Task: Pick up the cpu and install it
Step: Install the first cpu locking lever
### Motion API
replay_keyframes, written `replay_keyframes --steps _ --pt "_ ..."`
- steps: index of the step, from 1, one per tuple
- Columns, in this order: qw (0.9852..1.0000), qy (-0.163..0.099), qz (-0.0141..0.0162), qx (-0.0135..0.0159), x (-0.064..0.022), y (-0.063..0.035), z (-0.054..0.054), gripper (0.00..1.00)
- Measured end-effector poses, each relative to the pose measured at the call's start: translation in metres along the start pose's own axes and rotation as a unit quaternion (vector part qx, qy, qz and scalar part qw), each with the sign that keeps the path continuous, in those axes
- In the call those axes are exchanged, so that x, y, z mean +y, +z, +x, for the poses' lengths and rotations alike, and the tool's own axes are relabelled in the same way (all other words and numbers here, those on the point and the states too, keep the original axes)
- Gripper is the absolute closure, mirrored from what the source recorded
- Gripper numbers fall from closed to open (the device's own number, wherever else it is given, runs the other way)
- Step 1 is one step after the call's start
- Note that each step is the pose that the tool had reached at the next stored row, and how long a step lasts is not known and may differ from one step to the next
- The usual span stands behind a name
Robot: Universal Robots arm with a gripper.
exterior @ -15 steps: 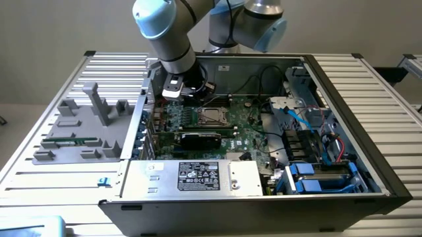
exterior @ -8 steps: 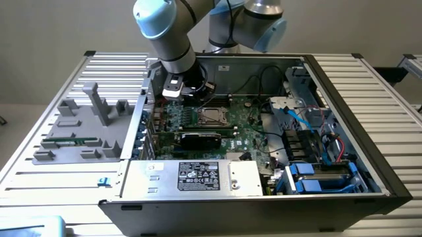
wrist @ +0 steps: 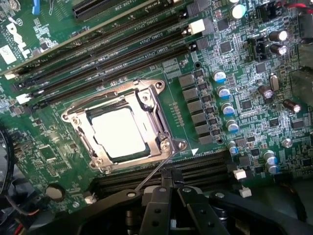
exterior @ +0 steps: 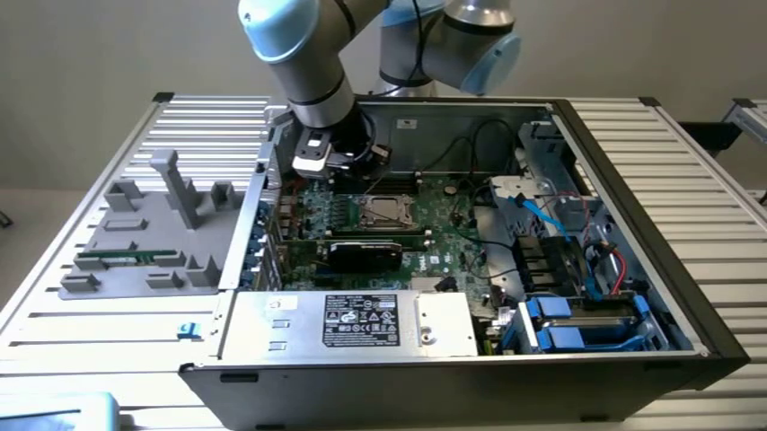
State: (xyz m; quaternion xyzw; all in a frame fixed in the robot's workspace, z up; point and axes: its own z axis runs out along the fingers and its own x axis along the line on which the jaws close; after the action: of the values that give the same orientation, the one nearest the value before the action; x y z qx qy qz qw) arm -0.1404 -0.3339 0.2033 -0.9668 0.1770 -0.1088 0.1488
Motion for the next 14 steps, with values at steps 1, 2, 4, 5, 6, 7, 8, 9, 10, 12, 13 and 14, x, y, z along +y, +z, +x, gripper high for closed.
replay_keyframes --steps 1,2,4,5,6,7,8,9,10,12,13,14 --pt "1.0000 0.000 -0.0002 0.0000 0.0001 -0.0001 -0.0003 0.89" --pt "1.0000 0.000 -0.0003 0.0001 0.0003 0.0000 -0.0007 0.89" --pt "1.0000 0.000 -0.0019 0.0006 0.0008 0.0011 -0.0010 0.89" --pt "1.0000 0.000 -0.0031 0.0011 0.0011 0.0020 -0.0012 0.89" --pt "1.0000 0.000 -0.0043 0.0015 0.0014 0.0029 -0.0013 0.89" --pt "1.0000 0.000 -0.0056 0.0021 0.0017 0.0038 -0.0015 0.89" --pt "1.0000 0.000 -0.0067 0.0026 0.0019 0.0044 -0.0015 0.89" --pt "1.0000 -0.001 -0.0075 0.0028 0.0020 0.0047 -0.0016 0.89" --pt "1.0000 -0.001 -0.0080 0.0029 0.0021 0.0049 -0.0016 0.89" --pt "0.9999 -0.001 -0.0095 0.0035 0.0019 0.0054 -0.0009 0.89" --pt "0.9999 -0.001 -0.0104 0.0039 0.0016 0.0057 -0.0003 0.89" --pt "0.9999 -0.001 -0.0113 0.0042 0.0012 0.0059 0.0001 0.89"
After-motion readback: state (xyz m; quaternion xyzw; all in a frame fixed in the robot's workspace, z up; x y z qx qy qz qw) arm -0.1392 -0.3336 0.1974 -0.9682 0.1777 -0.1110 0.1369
